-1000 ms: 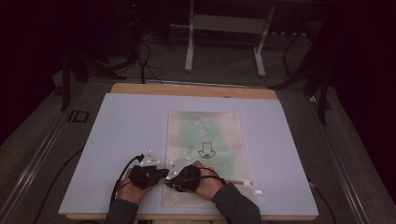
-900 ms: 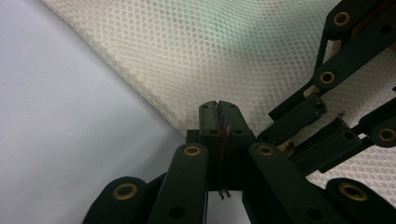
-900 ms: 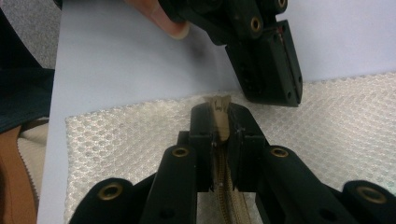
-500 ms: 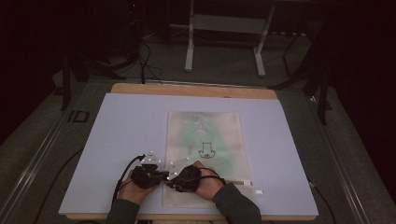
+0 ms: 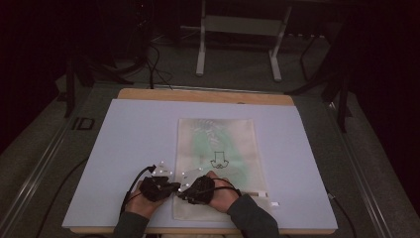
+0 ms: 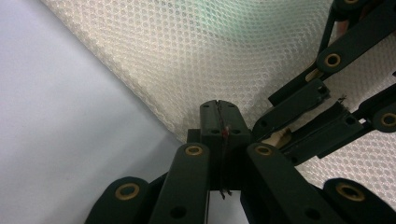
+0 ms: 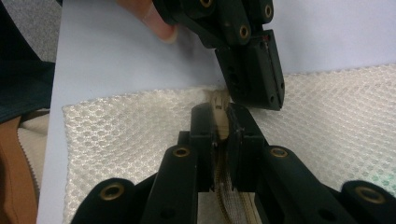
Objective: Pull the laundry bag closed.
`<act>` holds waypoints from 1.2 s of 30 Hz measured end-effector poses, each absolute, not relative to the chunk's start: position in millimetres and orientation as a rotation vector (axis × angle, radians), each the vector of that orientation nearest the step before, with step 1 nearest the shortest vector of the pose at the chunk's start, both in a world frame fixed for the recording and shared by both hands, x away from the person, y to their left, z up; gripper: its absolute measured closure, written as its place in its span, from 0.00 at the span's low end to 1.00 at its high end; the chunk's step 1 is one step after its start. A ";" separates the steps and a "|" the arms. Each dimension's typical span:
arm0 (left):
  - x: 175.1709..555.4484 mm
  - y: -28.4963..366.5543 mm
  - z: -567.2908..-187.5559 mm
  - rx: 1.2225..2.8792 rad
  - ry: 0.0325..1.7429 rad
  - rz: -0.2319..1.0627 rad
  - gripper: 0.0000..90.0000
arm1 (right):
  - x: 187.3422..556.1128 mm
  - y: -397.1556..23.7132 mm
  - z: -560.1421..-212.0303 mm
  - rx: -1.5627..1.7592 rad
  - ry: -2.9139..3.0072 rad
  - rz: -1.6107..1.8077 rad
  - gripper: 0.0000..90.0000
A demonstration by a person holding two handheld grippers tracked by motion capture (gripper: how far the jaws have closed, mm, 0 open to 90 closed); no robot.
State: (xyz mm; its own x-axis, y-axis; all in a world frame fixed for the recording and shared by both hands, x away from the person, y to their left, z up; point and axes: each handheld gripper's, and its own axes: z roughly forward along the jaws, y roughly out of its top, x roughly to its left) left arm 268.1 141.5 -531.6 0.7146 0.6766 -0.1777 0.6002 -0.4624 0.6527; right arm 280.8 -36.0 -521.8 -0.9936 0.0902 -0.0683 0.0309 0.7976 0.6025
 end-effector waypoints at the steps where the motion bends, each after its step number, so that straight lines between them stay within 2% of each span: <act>1: 268.1 141.5 -531.6 2.201 0.965 0.137 1.00 | 280.8 -36.0 -521.8 0.098 2.889 0.966 0.92; 36: 266.8 140.4 -531.3 2.211 0.950 0.158 1.00 | 274.4 -55.2 -516.1 0.057 2.877 0.837 0.91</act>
